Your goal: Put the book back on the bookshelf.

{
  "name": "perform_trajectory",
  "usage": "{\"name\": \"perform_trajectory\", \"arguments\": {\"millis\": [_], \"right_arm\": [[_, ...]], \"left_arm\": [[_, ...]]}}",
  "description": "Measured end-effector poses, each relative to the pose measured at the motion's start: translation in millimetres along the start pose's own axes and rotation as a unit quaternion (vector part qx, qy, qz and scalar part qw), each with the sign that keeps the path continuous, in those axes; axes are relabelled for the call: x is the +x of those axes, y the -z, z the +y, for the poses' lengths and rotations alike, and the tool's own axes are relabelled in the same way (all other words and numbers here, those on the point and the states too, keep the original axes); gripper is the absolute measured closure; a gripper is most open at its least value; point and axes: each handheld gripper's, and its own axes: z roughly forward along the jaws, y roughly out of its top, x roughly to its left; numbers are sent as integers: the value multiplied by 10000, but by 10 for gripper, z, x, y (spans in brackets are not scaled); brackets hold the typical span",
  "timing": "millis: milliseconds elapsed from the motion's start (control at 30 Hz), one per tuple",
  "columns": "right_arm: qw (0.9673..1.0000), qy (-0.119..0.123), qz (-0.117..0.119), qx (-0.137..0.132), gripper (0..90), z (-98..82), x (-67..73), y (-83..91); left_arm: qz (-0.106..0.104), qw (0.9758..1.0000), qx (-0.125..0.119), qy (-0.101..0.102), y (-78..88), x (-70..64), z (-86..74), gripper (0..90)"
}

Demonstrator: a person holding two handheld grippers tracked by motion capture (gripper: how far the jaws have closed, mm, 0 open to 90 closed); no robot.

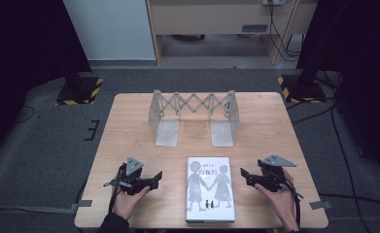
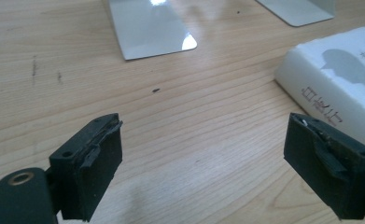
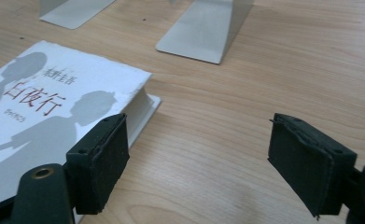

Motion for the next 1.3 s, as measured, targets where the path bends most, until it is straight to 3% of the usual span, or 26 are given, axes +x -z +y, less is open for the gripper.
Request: {"name": "perform_trajectory", "arguments": {"millis": [233,633,733,833,867,1300], "right_arm": [[9992,25,400,39,232,-12,156,-47],[9973,5,731,83,268,-61,301,-106],[9965,36,831,114,269,-79,341,-131],[9956,-23,922,146,274,-92,386,-144],[9952,-14,964,148,277,-99,403,-151],[9927,-30,1188,197,295,-156,493,-211]], "left_arm": [[-194,9997,2,-133,-36,-137,0,117],[-492,9983,85,-302,-133,-361,-2,116],[-613,9974,120,-346,-154,-422,-3,118],[-834,9962,102,-219,-172,-485,2,116],[-904,9954,140,-284,-182,-531,2,117],[-1176,9910,299,-567,-277,-748,-29,117]]}}
